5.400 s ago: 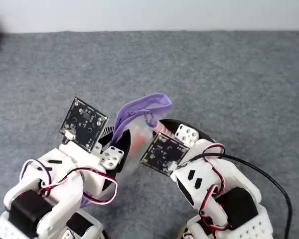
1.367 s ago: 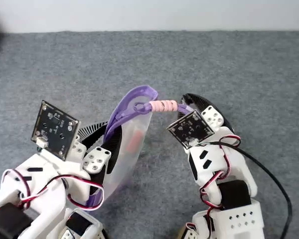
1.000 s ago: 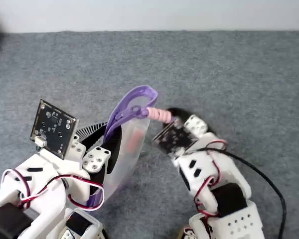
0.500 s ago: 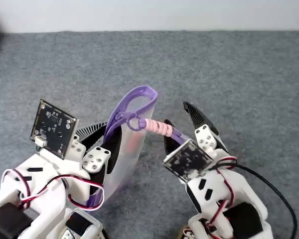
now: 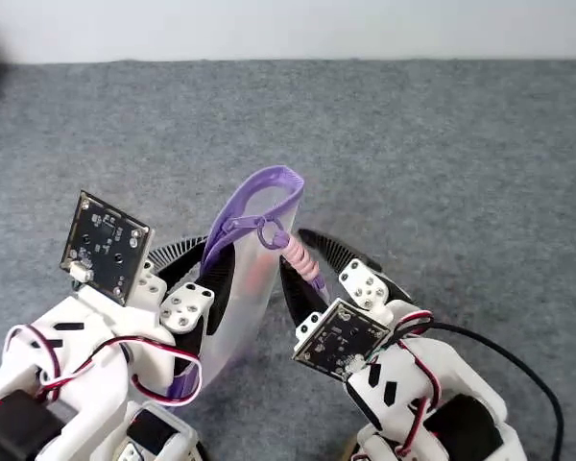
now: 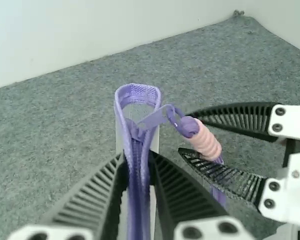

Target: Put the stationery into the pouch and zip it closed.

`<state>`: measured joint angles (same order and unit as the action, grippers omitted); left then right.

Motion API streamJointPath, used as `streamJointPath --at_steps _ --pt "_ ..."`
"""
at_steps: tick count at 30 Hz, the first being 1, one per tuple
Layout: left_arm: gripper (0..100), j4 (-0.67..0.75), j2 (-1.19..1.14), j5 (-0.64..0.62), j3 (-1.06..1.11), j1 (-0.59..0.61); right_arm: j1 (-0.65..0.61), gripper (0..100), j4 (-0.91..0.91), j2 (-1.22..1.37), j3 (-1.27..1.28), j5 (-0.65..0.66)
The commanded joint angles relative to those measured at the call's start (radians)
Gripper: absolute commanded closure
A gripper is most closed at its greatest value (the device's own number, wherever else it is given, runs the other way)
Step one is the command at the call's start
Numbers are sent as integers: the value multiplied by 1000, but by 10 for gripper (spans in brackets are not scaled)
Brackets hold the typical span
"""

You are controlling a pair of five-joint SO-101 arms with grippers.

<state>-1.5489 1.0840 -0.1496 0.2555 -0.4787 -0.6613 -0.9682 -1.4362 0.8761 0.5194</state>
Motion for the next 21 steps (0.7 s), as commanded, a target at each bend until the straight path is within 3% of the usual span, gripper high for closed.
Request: streamJointPath --at_steps 1,8,14,21 --pt "989 9 11 -11 -8 -3 -10 939 4 1 -57 -8" --pt "989 9 11 -11 -8 -3 -8 931 13 5 -112 -8" --pt "989 9 11 -11 -8 -3 -8 835 -7 5 -129 -9" --pt "989 9 8 -11 -7 -3 -15 844 -38 7 -143 -11"
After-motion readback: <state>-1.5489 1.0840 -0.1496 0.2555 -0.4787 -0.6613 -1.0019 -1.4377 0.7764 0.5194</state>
